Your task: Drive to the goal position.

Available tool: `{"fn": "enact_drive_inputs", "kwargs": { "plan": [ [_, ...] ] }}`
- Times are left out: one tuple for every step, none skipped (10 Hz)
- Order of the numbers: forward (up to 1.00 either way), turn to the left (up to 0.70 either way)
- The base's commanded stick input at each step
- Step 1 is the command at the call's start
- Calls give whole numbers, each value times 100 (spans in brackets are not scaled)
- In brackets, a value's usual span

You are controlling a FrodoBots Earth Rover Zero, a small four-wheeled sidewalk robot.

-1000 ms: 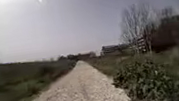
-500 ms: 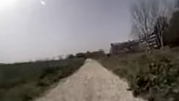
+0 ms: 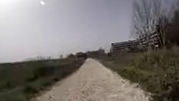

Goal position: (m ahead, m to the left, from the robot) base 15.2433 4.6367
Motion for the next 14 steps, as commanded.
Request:
{"fn": "enact_drive_inputs", "kwargs": {
  "plan": [
    [100, 0],
    [100, 0],
    [100, 0],
    [100, 0],
    [100, 0],
    [100, 0],
    [100, 0],
    [100, 0],
    [100, 0],
    [100, 0],
    [100, 0],
    [100, 0],
    [100, 0],
    [100, -3]
  ]
}}
